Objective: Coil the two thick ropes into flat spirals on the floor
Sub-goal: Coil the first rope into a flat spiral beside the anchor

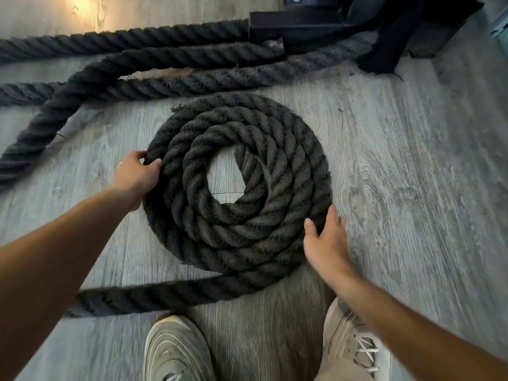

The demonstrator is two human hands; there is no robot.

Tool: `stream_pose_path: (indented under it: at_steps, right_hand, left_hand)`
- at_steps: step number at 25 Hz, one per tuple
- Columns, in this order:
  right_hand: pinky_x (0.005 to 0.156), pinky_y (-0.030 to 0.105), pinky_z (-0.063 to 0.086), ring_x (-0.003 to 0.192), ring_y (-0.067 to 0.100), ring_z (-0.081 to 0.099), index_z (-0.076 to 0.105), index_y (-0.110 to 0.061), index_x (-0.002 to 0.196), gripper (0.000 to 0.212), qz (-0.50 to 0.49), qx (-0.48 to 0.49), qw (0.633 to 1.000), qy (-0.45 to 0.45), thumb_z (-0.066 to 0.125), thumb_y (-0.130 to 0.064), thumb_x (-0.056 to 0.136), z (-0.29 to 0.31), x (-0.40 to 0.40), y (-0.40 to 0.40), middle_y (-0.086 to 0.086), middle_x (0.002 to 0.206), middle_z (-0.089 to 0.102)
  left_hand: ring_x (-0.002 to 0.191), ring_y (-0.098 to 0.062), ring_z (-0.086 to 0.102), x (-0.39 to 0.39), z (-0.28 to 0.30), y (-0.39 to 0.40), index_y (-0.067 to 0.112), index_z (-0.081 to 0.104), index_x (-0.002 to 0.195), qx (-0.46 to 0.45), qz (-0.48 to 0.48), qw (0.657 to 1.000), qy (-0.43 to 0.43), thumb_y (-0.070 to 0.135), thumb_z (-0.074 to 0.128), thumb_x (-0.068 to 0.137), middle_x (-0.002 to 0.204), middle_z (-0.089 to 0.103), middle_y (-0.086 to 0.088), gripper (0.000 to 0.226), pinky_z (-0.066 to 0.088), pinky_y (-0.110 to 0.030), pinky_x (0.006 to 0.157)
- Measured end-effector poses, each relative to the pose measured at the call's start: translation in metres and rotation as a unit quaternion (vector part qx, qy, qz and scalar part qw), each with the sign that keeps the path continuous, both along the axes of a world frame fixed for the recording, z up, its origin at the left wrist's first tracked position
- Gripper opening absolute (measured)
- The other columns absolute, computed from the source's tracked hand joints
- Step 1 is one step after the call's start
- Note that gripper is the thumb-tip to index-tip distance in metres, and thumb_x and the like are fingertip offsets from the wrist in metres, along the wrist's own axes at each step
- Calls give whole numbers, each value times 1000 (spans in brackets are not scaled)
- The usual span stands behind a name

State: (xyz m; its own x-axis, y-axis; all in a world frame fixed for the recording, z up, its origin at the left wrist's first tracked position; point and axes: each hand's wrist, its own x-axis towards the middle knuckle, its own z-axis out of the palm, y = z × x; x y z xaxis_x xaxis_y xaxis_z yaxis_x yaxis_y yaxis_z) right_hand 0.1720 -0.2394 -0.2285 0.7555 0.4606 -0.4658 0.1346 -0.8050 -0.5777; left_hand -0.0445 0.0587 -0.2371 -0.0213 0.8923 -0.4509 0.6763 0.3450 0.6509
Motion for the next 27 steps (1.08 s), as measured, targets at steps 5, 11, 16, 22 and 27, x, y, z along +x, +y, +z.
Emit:
stream_pose_path:
  at_steps: [5, 11, 16, 22, 27]
  right_hand:
    - [100, 36, 46, 123, 30, 56, 57, -21, 136, 51, 40, 47, 995, -75, 63, -45, 92, -1, 95, 71, 10, 131, 59]
    - [104, 44, 43, 134, 34, 46, 47, -25, 144, 56, -27, 10, 997, -75, 51, -53, 96, -10, 77, 71, 11, 147, 48]
    - [108, 45, 35, 146, 35, 28, 20, -18, 158, 65, -115, 21, 993, -24, 43, -43, 103, -2, -30, -10, 16, 161, 24]
    - [113, 43, 31, 144, 34, 33, 17, -20, 160, 67, -34, 10, 999, -27, 45, -40, 103, -9, 6, 2, 13, 160, 29]
    - [93, 28, 48, 111, 23, 65, 65, -23, 126, 53, -35, 61, 996, -57, 67, -54, 83, -11, 103, 80, 2, 119, 70]
  left_hand:
    - [88, -25, 67, -32, 10, -99, 23, 42, 134, -87, 122, 985, -84, 35, 65, 94, 117, 64, -7, 48, 59, -42, 64]
    - [78, -24, 63, -35, 16, -101, 22, 36, 141, -88, 144, 980, -101, 18, 68, 90, 113, 62, -12, 59, 54, -32, 51]
    - [111, -19, 61, -11, 10, -11, 21, 51, 142, 15, 33, 998, -60, 36, 65, 94, 127, 61, -1, 53, 49, -34, 98]
    - [112, -28, 62, -21, -15, 1, 15, 54, 134, 41, 28, 999, 22, 45, 62, 91, 125, 64, -9, 53, 51, -42, 98]
    - [99, -34, 68, -51, -23, -97, 3, 55, 123, -34, 136, 988, -61, 43, 63, 93, 113, 67, -19, 50, 57, -36, 62]
